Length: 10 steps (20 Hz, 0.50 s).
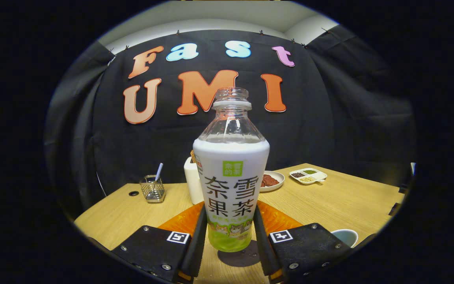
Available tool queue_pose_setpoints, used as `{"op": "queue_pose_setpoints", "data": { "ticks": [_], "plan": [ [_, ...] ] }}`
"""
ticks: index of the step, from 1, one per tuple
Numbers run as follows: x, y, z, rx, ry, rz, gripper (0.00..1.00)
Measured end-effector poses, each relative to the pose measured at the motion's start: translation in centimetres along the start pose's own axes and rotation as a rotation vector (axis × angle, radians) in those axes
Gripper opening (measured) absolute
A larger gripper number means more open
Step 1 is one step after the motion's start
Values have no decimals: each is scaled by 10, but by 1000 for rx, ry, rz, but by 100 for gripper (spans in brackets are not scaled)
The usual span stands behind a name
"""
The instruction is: Take the bottle from table, then pour the juice into the cup, finally place the bottle on the coaster
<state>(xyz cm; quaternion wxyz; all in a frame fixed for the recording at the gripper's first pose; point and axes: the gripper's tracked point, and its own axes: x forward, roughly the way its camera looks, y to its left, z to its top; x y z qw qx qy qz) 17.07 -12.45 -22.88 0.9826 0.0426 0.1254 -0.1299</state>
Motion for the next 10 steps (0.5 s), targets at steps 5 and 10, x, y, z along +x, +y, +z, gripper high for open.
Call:
{"op": "queue_pose_setpoints", "data": {
  "ticks": [5,10],
  "plan": [
    [13,-7,-36,-141,94,-17,60],
    [21,-6,-63,-227,189,-9,60]
  ]
}}
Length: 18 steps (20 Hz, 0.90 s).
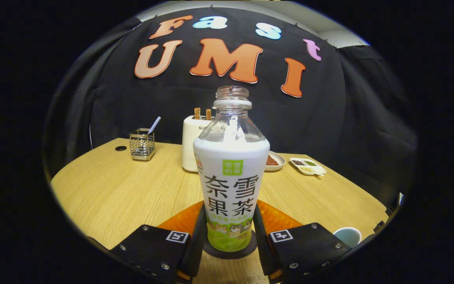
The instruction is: Take the bottle from table, then pour the juice into the cup, finally place the bottle on the coaster
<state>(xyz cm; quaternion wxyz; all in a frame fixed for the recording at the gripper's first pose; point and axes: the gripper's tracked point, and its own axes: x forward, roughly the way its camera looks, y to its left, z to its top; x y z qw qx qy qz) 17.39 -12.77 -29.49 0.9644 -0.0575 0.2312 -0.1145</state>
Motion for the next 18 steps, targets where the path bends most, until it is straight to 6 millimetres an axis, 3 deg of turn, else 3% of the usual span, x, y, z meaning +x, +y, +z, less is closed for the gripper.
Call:
{"op": "queue_pose_setpoints", "data": {
  "ticks": [2,6,9,10,11,18],
  "plan": [
    [-3,-3,5,-3,-3,-5,62],
    [-3,-7,-5,49,22,-10,69],
    [-12,-5,-6,106,24,10,89],
    [-18,-6,-1,118,11,9,96],
    [-24,-7,4,133,-3,8,97],
    [-97,-16,53,215,-128,5,97]
  ]
}}
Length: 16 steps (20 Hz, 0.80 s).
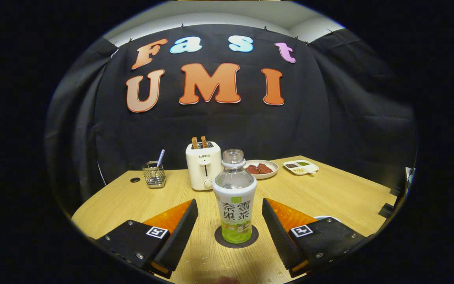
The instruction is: Take the bottle from table, then pour the juice into the cup, finally place the bottle on the coaster
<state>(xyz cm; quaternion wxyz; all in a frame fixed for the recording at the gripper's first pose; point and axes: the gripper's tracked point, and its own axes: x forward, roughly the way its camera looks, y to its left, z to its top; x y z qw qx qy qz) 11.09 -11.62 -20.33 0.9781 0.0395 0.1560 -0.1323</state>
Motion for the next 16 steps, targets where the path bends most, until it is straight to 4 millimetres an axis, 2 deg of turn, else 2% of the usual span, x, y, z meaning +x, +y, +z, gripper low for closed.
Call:
{"op": "queue_pose_setpoints", "data": {
  "ticks": [3,9,13,16],
  "plan": [
    [-36,16,34,-35,-28,25,97],
    [-116,62,113,-49,-150,111,97],
    [-165,84,154,-66,-229,157,97],
    [-197,104,172,-61,-269,216,97]
  ]
}}
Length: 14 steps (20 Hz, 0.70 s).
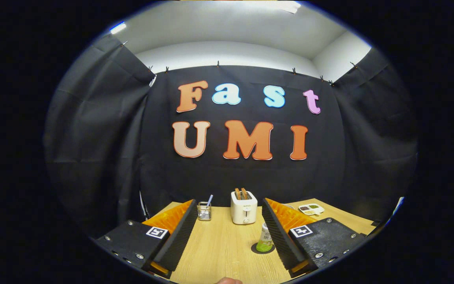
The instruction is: Take the bottle from table, then pour the juice into the cup, finally place the bottle on the coaster
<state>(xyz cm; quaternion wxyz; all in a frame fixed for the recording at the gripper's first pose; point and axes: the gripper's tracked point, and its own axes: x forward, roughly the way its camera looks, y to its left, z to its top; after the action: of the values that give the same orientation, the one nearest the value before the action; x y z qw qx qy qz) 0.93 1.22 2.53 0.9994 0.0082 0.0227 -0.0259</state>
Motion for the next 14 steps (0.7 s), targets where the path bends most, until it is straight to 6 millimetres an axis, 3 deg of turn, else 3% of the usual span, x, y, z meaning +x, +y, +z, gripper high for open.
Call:
{"op": "queue_pose_setpoints", "data": {
  "ticks": [2,6,14],
  "plan": [
    [-11,11,14,18,-30,34,97],
    [-25,16,21,55,-42,53,97],
    [-29,17,34,72,-83,82,97]
  ]
}}
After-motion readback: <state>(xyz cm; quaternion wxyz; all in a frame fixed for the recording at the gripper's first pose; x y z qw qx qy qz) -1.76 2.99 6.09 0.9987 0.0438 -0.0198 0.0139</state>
